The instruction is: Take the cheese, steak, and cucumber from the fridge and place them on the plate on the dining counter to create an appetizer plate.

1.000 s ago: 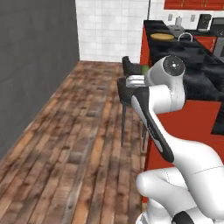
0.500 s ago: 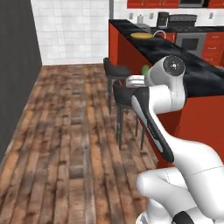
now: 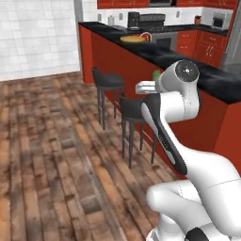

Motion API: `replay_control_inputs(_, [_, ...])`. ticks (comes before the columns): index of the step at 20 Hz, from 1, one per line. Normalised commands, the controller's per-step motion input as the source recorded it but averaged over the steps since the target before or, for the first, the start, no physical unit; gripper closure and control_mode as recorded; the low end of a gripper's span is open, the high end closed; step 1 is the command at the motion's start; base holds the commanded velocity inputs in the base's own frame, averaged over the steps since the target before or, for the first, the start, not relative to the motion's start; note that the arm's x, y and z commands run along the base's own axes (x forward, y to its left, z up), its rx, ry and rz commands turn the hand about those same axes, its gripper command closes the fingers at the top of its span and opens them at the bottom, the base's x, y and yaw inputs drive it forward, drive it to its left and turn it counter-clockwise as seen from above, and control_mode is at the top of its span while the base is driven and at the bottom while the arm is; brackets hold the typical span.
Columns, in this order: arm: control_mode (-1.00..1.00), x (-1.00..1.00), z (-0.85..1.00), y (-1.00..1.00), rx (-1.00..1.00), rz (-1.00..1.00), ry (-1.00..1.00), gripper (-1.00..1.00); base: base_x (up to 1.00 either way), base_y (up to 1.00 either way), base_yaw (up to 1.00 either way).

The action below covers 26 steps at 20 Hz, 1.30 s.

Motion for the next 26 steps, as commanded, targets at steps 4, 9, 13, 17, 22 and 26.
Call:
replay_control_inputs(4, [1.00, 0.00, 0.00, 0.00, 0.00, 0.00, 0.00, 1.00, 0.63, 1.00, -0.47])
replay_control_inputs(9, [1.00, 0.00, 0.00, 0.00, 0.00, 0.00, 0.00, 1.00, 0.69, 0.98, -0.45])
replay_control_inputs(13, [1.00, 0.00, 0.00, 0.00, 0.00, 0.00, 0.00, 1.00, 0.70, 0.91, -0.44])
replay_control_inputs(17, [1.00, 0.00, 0.00, 0.00, 0.00, 0.00, 0.00, 1.00, 0.71, 0.85, -0.44])
replay_control_inputs(22, [1.00, 0.00, 0.00, 0.00, 0.00, 0.00, 0.00, 1.00, 0.71, 0.75, -0.44])
replay_control_inputs(26, [1.00, 0.00, 0.00, 0.00, 0.00, 0.00, 0.00, 1.00, 0.70, 0.81, -0.44])
